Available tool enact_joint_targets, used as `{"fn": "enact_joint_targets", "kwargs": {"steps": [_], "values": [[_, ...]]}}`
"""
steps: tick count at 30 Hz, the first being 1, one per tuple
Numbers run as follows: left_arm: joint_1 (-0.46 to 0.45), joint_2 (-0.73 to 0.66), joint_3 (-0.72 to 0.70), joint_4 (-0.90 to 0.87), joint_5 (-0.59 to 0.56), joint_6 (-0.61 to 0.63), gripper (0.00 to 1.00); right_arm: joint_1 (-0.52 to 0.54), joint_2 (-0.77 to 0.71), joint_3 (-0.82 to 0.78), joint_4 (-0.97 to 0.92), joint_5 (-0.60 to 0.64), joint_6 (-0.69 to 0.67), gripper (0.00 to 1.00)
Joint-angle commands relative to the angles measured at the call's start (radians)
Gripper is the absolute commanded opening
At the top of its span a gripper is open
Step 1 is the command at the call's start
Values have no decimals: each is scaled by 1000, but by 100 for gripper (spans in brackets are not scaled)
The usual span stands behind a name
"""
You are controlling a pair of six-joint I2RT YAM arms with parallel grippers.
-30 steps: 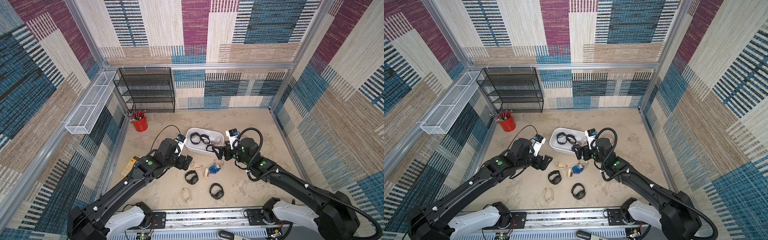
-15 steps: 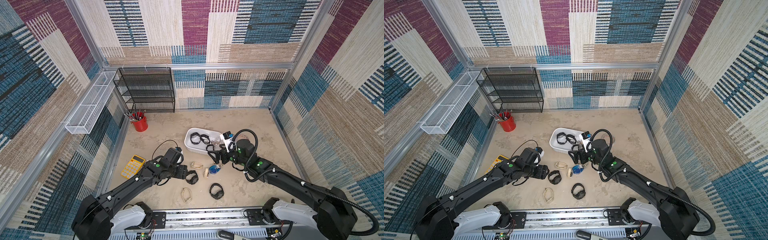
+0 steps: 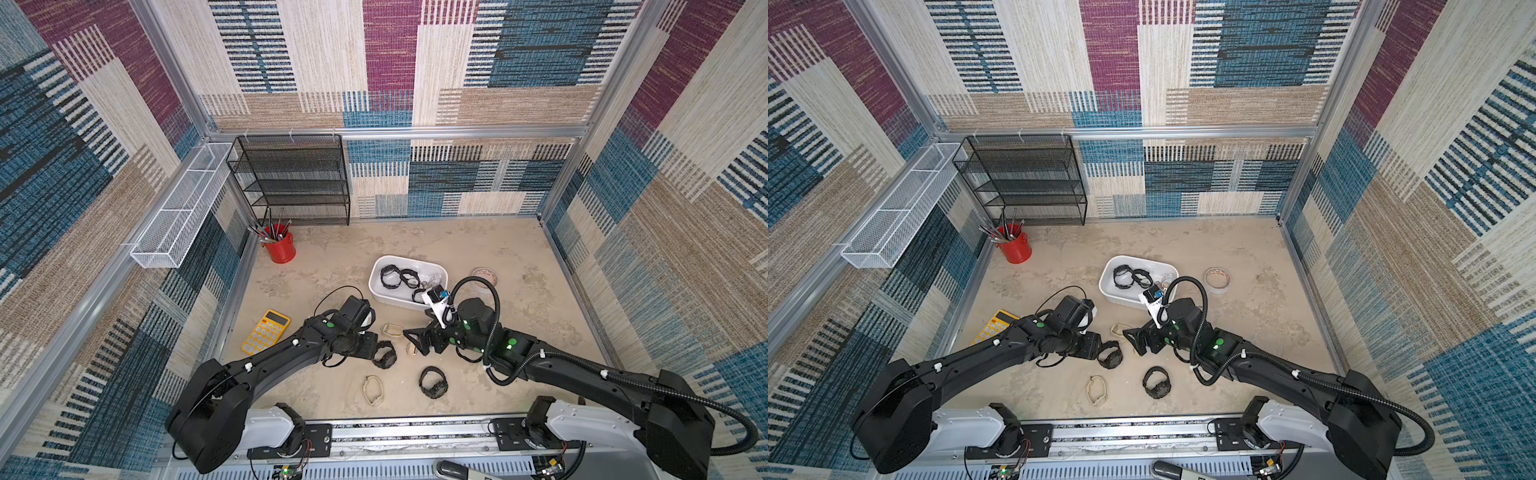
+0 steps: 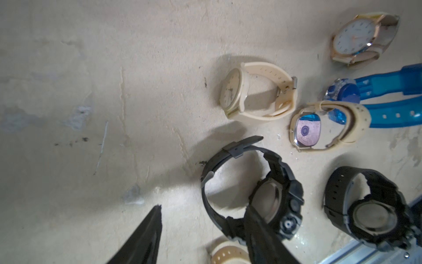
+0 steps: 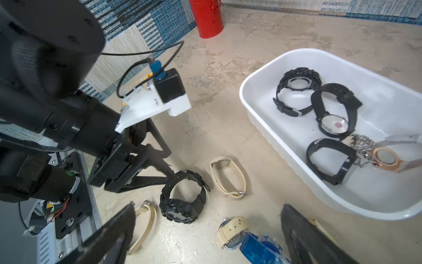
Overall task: Put the watch into the storage box
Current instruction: Pick up the watch at the center of the board.
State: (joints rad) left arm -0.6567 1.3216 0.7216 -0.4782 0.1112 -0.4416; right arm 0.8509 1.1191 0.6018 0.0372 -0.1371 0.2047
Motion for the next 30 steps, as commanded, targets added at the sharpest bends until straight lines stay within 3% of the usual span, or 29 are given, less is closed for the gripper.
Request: {"fn": "enact_joint_targets", "kwargs": {"steps": [1,7,12,20,30], "values": [[-3,28,-8,50,29,-11,58,15,-6,-13,10,29,7,100],[-12,92,3,81,50,-10,49,43,-12,-28,7,72,17,100],[-19,132,10,94,64,-11,35,46,-10,-23,7,87,16,100],[-23,136,12,96,61,-6,0,48,-7,-20,19,102,9,100],[-23,25,32,58,36,6,0,48,-4,-19,35,94,16,100]]}}
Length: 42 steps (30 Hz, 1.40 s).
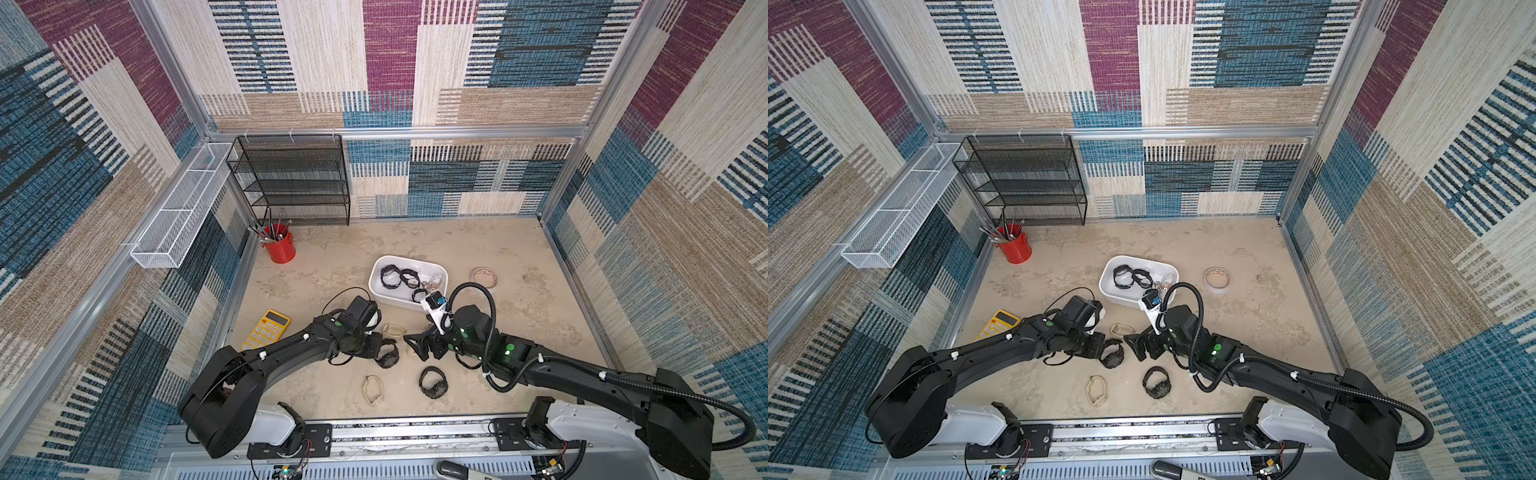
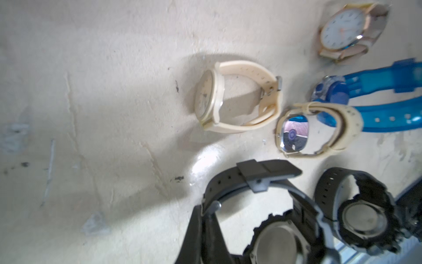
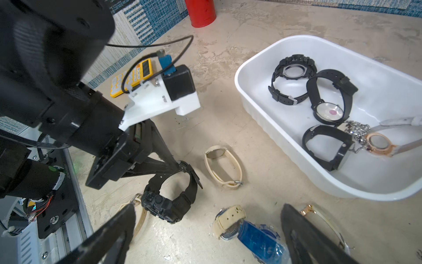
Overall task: Put the watch into the storage box
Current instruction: Pick up the watch at the center of the board, then place the watch in the storage box.
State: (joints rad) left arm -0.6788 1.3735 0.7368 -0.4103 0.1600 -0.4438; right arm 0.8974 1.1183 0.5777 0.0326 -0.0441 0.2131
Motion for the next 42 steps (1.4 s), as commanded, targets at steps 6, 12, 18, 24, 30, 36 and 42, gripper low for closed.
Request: {"fn": "enact_joint_targets", "kwargs": {"steps": [6,12,18,24,30,36,42], "values": [[-1,-97,85,-68,-59,41,0,3,-32,-4,67,16,28,100],[-1,-114,149,-74,-120,91,0,1,-55,-2,73,41,49,100],[-1,-35,252,-61,-202,152,0,1,-88,-6,101,62,92,100],[2,99,407,-58,-281,227,0,1,-103,-1,101,97,109,99],[13,231,549,-55,-351,280,0,1,-121,-20,113,121,129,100],[27,333,627,-42,-386,288,0,1,-130,-22,107,133,137,99],[44,400,651,-29,-404,301,0,1,-152,-38,109,156,138,100]]}}
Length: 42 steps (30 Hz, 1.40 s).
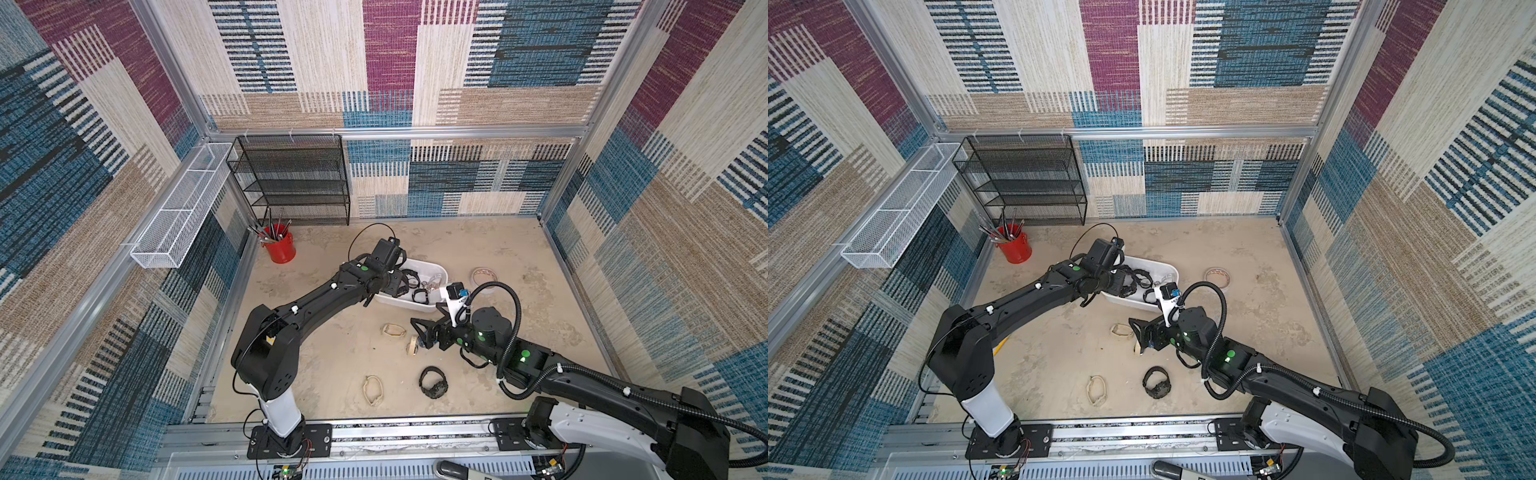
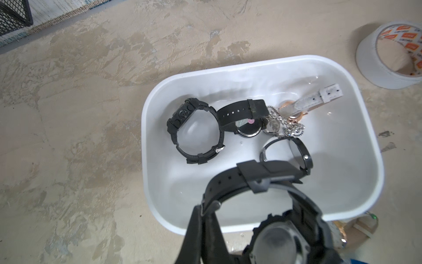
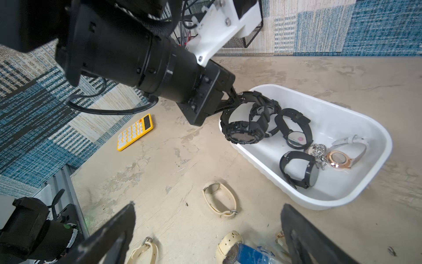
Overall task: Put the watch into the storage box
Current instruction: Place the watch in the storage box.
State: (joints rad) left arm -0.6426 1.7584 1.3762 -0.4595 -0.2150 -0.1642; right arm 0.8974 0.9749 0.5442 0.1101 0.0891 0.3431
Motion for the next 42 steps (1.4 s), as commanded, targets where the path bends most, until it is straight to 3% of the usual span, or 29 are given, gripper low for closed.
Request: {"fn": "enact_joint_targets", "kwargs": {"steps": [1,25,34,39,41,42], "values": [[13,21,12,29,-27,22,0,1,-9,-6,33,25,9,99],[76,167,29,73,15,-46,0,1,-1,-3,27,57,1,100],[83,102,-5,95,82,-93,31,1,16,12,33,55,2,99],[83,32,-53,131,117,-101,62,1,21,23,22,67,5,100],[83,-11,-85,155,134,-101,80,1,25,28,14,72,7,100],[83,-32,-102,169,144,-101,82,1,27,29,11,74,8,100]]}}
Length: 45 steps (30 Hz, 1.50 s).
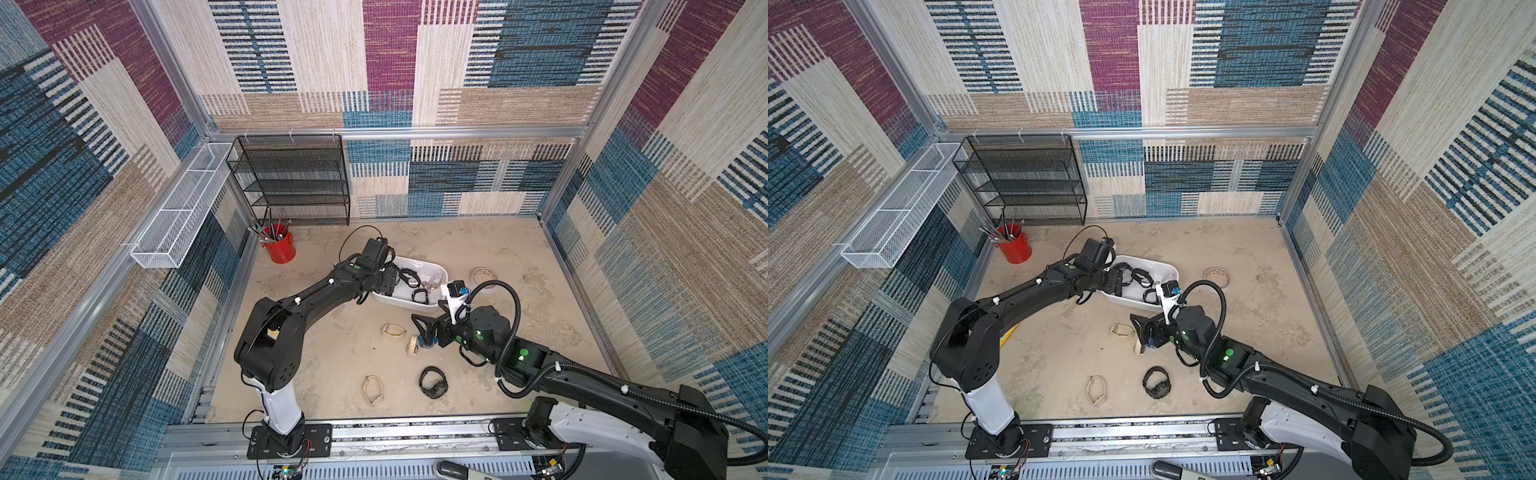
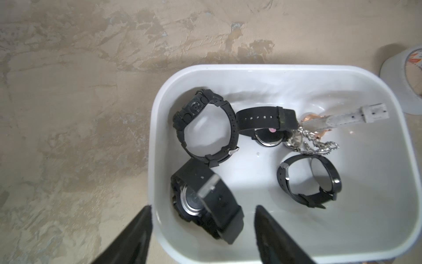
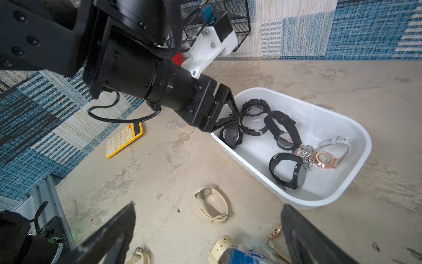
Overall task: Put the watch into the storage box
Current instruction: Place the watch in the storage box, then pick up the watch at the center of the board.
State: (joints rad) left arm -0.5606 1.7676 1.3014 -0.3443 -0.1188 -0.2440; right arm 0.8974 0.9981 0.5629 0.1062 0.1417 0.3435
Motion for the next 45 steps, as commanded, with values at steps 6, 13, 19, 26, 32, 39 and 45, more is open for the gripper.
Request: {"fn": "enact_joint_targets", "kwargs": {"steps": [6,13,19,26,32,39,45], "values": [[4,-188,-193,204,152,-32,92,1,5,12,13,21,18,100],[14,-266,-288,277,212,-58,95,1,17,14,13,13,23,100],[18,-306,-333,298,232,-61,100,0,35,37,-27,2,30,100],[19,-423,-464,325,255,-49,99,0,62,87,-143,-15,55,100],[19,-571,-640,372,272,-77,98,1,92,143,-293,-31,98,100],[19,-681,-773,425,275,-107,98,3,146,196,-438,-158,167,90],[19,-725,-823,435,265,-107,98,57,171,209,-550,-159,283,79]]}}
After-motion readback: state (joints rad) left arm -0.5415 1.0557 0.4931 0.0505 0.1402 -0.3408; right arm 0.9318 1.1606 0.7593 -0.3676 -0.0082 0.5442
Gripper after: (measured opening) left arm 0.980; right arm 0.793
